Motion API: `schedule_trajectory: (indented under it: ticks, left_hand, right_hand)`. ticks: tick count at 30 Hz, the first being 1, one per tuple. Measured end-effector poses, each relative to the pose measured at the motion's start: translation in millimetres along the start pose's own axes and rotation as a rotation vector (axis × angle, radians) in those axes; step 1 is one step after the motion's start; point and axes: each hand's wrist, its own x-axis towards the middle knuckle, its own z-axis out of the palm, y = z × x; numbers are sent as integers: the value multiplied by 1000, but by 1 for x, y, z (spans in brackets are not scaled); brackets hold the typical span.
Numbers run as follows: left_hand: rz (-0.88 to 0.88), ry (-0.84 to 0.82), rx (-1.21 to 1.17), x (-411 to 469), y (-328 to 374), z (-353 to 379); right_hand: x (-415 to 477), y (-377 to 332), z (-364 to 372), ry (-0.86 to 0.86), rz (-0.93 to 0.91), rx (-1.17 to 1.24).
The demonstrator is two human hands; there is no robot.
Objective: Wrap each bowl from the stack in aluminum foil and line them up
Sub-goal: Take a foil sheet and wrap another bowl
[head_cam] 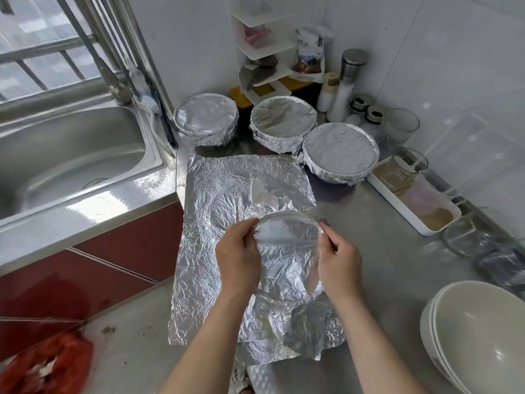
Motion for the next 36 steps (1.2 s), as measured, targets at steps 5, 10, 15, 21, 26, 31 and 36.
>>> schedule_trajectory:
  ticks: [5, 10, 15, 21, 26, 31, 36]
  left_hand:
    - [94, 0, 133, 0, 6, -1]
    - [494, -165, 389, 16, 20, 12]
    - [567, -264, 474, 23, 16, 22]
    - [478, -238, 426, 25, 12, 24]
    - [423, -205, 430, 27, 16, 25]
    - [387, -201, 469, 27, 15, 26]
    - [491, -214, 486, 9, 11, 15]
  right_hand:
    - [1, 3, -3, 64, -166, -172]
    - [21, -16, -3, -69, -463, -385]
    - [33, -29, 11, -331, -464, -454]
    - [34, -18, 16, -199, -415, -424]
    - [37, -16, 17, -149, -395, -356]
    - [41, -16, 15, -186, -377, -281]
    - [24, -10, -20, 85, -347, -110]
